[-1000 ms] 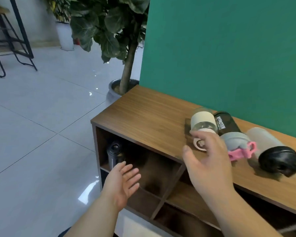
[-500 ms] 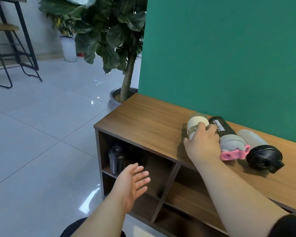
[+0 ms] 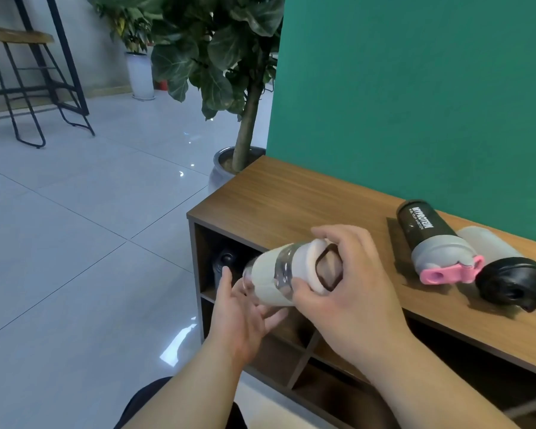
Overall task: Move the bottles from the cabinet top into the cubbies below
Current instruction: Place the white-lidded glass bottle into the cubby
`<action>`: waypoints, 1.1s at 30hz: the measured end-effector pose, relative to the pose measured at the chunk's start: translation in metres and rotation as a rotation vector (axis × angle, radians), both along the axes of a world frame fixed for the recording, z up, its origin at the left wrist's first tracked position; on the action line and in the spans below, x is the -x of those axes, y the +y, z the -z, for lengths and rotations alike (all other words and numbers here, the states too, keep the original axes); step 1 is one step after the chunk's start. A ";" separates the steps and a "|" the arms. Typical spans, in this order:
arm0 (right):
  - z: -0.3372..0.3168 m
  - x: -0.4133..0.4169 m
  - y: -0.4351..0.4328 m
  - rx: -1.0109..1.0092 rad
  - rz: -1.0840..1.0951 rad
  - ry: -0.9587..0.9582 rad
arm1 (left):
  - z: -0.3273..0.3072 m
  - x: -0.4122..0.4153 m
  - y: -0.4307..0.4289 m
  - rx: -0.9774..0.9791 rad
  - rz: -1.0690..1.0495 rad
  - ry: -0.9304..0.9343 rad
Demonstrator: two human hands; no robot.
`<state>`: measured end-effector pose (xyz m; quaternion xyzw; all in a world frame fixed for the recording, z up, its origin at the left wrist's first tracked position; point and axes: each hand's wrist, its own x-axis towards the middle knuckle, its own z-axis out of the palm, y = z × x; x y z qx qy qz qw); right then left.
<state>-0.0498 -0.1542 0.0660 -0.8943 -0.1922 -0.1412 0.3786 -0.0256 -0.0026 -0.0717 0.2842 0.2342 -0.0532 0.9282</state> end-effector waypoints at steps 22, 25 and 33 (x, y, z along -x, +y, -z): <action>0.165 -0.071 0.045 -0.200 0.268 0.513 | 0.089 -0.044 -0.026 0.095 0.024 0.450; 0.177 -0.087 0.044 -0.092 0.281 0.513 | 0.099 -0.056 -0.029 0.120 0.030 0.463; 0.193 -0.114 0.047 -0.105 0.318 0.616 | 0.123 -0.080 -0.027 0.121 0.035 0.524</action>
